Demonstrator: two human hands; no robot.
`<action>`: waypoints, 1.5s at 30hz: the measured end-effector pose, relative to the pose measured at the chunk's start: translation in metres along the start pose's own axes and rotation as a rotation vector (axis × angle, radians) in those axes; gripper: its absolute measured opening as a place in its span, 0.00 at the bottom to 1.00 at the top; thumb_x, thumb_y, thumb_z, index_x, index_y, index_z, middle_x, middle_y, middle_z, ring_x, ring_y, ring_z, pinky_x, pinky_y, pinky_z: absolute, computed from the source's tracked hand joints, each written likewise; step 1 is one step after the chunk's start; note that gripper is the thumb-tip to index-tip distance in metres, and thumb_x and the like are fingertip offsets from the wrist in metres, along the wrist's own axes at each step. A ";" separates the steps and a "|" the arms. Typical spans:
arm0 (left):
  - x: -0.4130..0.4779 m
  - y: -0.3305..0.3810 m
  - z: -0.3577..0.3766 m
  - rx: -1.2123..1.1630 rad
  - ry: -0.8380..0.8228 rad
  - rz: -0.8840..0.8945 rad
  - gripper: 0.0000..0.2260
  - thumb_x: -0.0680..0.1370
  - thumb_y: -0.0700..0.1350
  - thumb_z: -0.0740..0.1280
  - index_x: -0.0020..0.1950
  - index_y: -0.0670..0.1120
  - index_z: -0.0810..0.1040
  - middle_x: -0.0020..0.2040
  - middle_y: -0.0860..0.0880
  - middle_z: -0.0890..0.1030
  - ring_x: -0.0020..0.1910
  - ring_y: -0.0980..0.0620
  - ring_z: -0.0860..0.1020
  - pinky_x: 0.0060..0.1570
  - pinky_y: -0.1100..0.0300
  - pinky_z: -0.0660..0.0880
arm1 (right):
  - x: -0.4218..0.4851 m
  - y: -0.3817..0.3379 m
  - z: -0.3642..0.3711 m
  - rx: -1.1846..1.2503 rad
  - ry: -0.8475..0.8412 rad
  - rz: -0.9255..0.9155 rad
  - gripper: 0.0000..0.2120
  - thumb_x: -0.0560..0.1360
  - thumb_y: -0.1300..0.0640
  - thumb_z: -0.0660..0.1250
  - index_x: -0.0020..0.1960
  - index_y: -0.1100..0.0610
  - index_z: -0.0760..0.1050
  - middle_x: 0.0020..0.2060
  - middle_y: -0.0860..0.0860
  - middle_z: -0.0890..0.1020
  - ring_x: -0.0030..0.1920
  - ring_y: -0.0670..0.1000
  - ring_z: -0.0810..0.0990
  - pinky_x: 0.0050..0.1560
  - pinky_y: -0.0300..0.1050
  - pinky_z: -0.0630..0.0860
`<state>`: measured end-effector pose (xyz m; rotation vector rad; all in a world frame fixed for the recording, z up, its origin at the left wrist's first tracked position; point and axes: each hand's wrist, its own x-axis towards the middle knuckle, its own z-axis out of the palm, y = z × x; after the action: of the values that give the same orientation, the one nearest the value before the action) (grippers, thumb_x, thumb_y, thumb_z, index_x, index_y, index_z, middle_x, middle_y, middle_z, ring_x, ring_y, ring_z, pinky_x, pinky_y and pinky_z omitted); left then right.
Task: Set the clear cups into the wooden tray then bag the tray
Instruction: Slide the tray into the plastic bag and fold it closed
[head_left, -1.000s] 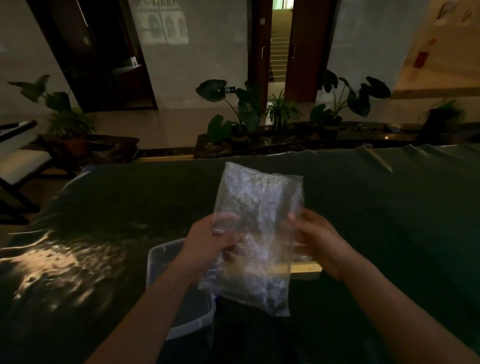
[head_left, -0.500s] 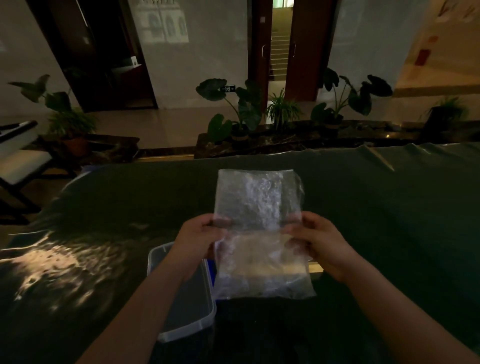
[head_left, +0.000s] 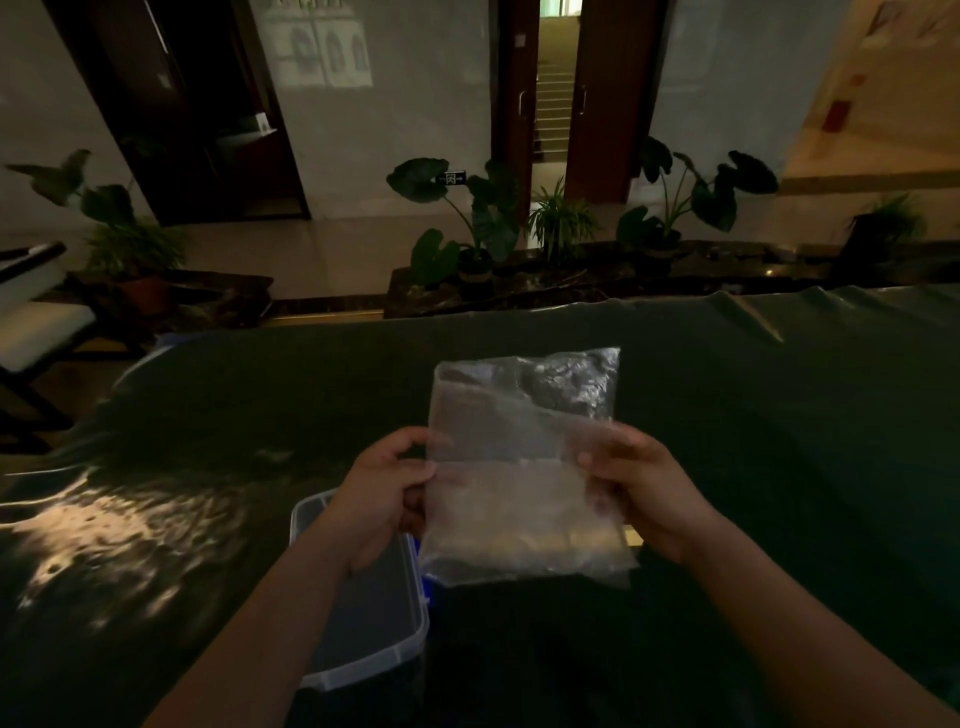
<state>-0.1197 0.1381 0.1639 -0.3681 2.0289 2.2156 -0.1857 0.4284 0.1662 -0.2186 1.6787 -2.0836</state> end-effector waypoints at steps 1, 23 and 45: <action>-0.001 0.001 0.001 -0.001 -0.003 0.001 0.15 0.82 0.39 0.63 0.56 0.57 0.84 0.53 0.48 0.87 0.49 0.43 0.87 0.47 0.40 0.84 | 0.000 0.000 0.001 0.012 0.021 -0.010 0.14 0.77 0.65 0.67 0.55 0.52 0.85 0.55 0.54 0.86 0.53 0.56 0.87 0.48 0.53 0.84; -0.008 -0.006 0.023 0.112 0.162 0.197 0.40 0.69 0.30 0.75 0.72 0.64 0.70 0.65 0.52 0.77 0.63 0.48 0.79 0.50 0.47 0.85 | -0.006 0.012 -0.005 0.250 -0.106 0.373 0.30 0.71 0.40 0.77 0.67 0.53 0.79 0.61 0.62 0.83 0.61 0.66 0.83 0.53 0.64 0.82; -0.017 -0.006 0.013 0.029 0.273 -0.032 0.47 0.67 0.48 0.79 0.79 0.61 0.58 0.63 0.50 0.79 0.63 0.44 0.78 0.59 0.43 0.78 | -0.004 -0.009 0.009 -0.401 0.223 -0.015 0.13 0.78 0.66 0.66 0.55 0.51 0.82 0.49 0.52 0.87 0.47 0.52 0.88 0.49 0.55 0.85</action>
<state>-0.1033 0.1524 0.1637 -0.7313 2.1632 2.2180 -0.1808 0.4241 0.1779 -0.1256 2.2285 -1.8153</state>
